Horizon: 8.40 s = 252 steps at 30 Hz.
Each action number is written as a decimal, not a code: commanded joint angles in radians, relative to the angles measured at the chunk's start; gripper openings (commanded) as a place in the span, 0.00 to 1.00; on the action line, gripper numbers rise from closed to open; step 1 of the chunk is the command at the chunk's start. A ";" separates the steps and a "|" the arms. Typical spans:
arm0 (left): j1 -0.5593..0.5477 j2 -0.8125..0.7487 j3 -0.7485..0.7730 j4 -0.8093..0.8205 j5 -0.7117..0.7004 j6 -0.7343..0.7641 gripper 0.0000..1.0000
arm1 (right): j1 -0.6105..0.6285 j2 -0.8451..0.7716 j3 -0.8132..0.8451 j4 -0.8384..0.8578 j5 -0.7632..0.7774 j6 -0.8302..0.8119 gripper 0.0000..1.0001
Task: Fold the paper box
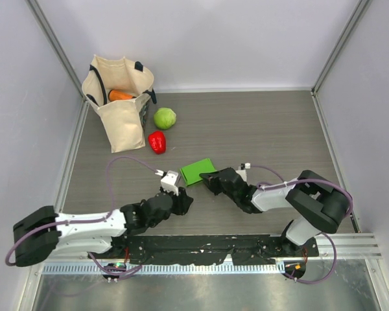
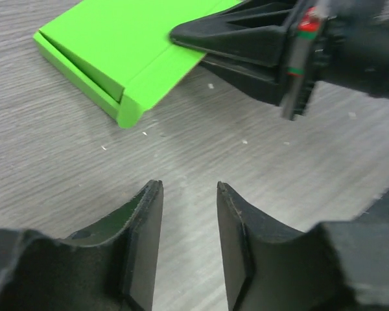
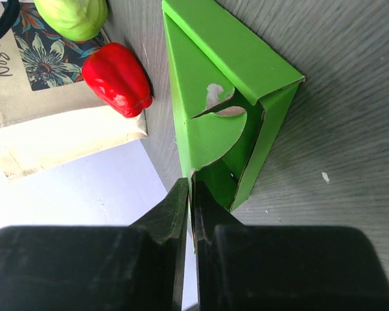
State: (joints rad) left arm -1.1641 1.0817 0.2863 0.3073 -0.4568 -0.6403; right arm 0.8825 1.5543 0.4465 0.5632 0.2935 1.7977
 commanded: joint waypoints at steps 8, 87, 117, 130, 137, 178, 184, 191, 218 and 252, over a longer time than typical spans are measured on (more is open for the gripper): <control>0.052 -0.292 0.241 -0.543 0.001 -0.044 0.42 | -0.030 0.018 -0.038 -0.013 -0.025 -0.124 0.18; 0.535 0.213 0.254 -0.034 0.632 -0.070 0.41 | -0.533 0.247 0.110 0.344 -1.104 -0.920 0.23; 0.629 0.414 0.067 0.349 0.767 -0.608 0.66 | -0.605 0.355 0.009 0.313 -0.945 -0.972 0.17; 0.566 0.523 0.128 0.352 0.716 -0.628 0.65 | -0.663 0.472 -0.019 0.566 -1.065 -0.805 0.17; 0.531 0.497 0.221 0.104 0.595 -0.538 0.54 | -0.663 0.397 -0.009 0.449 -1.044 -0.854 0.17; 0.511 0.537 0.286 -0.108 0.512 -0.375 0.29 | -0.605 0.112 0.333 -0.504 -0.817 -1.388 0.37; 0.517 0.492 0.278 -0.091 0.540 -0.375 0.34 | -0.606 0.113 0.310 -0.493 -0.798 -1.379 0.19; 0.544 0.442 0.252 -0.005 0.633 -0.374 0.61 | -0.619 0.132 0.261 -0.456 -0.803 -1.357 0.11; 0.596 0.693 0.318 0.274 0.783 -0.527 0.61 | -0.651 0.135 0.236 -0.430 -0.807 -1.354 0.09; 0.690 0.281 0.189 -0.051 1.126 -0.915 0.17 | 0.364 -0.349 0.423 -0.780 0.254 -1.882 0.62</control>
State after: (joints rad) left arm -0.4950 1.4475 0.4957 0.3813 0.5617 -1.5021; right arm 1.1629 1.1950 0.8425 -0.1696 0.3374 0.0566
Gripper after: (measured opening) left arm 0.347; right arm 0.618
